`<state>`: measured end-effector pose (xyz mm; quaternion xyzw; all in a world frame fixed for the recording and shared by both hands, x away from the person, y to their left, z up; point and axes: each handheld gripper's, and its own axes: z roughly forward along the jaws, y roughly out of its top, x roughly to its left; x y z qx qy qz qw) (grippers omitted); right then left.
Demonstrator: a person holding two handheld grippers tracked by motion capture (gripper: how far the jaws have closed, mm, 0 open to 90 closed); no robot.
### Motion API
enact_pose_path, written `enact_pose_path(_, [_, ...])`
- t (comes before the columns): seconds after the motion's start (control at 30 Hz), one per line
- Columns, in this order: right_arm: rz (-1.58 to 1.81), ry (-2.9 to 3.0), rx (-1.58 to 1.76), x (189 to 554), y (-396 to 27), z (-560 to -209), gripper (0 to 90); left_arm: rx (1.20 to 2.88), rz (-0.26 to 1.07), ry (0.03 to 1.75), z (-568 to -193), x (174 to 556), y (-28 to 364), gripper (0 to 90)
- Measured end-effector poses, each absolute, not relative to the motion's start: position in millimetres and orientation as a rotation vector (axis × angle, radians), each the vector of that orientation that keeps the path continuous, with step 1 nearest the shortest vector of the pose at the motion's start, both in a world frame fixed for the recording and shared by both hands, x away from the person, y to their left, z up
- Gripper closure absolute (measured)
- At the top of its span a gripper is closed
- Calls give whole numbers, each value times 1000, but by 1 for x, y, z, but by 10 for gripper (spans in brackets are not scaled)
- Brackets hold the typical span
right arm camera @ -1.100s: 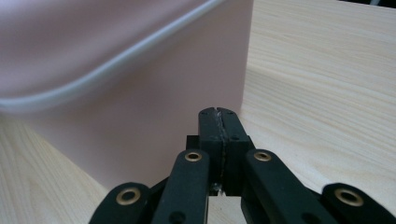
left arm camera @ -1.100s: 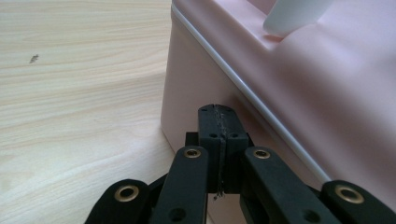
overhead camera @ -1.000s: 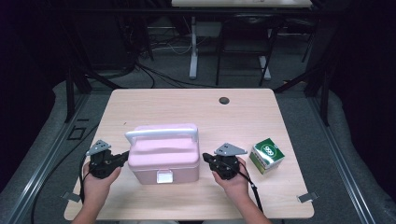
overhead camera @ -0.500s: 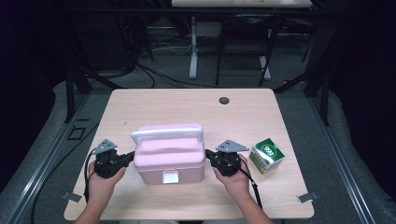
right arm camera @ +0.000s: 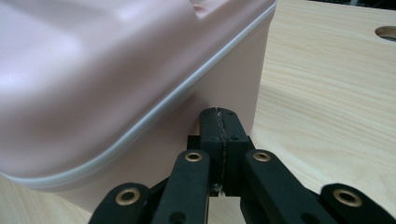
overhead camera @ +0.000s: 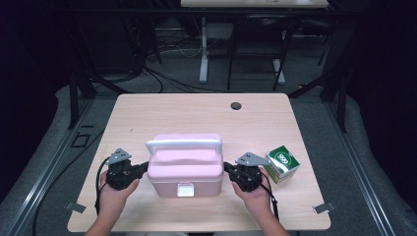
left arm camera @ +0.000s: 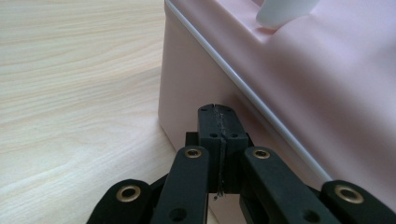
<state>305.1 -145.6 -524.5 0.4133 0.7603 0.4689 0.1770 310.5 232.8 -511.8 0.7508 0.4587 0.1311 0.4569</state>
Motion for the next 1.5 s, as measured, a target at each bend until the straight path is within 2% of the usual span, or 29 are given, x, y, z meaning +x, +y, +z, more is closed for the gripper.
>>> enact_pose_path(0.77, [1290,2146,1182,266,-175,-529,900,1903,278,1037,-512,289,209,900])
enact_pose_path(1.5, [1325,2140,1199,257,-184,-536,900,1886,218,1019,-515,288,208,900])
